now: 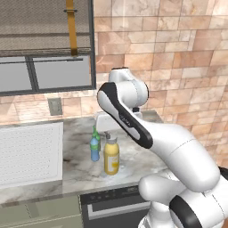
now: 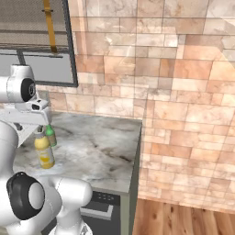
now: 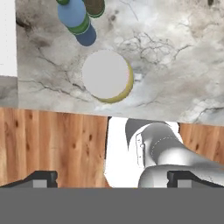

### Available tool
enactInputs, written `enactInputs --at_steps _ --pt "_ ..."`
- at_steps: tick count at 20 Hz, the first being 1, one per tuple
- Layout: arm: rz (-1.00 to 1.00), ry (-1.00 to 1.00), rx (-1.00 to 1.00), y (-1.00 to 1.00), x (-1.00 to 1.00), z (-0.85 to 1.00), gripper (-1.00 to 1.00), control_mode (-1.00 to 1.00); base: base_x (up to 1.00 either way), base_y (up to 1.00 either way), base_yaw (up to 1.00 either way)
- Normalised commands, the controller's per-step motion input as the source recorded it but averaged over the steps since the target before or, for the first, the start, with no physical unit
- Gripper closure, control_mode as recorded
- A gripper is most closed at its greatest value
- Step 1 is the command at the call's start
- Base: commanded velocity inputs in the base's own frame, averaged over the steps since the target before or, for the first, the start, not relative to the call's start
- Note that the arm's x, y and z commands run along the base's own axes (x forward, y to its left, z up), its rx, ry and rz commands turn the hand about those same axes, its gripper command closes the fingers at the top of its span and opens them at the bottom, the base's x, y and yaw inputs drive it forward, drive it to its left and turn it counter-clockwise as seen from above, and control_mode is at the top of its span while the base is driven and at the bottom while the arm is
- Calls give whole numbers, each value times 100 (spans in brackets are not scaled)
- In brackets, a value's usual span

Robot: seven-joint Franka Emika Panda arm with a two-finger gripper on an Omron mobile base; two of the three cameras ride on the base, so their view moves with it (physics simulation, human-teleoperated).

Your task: Place the drinks on the dining counter in a tight cluster.

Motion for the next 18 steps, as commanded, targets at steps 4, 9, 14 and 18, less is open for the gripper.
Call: enactInputs --at_steps 4,9,14,18 --pt "-5 0 0 18 32 0 -100 -100 0 0 0" --pt "-3 0 0 4 18 0 -100 -100 0 0 0" --pt "0 1 0 -11 20 0 -100 -100 0 0 0" --pt "0 0 0 -15 26 0 -100 -100 0 0 0"
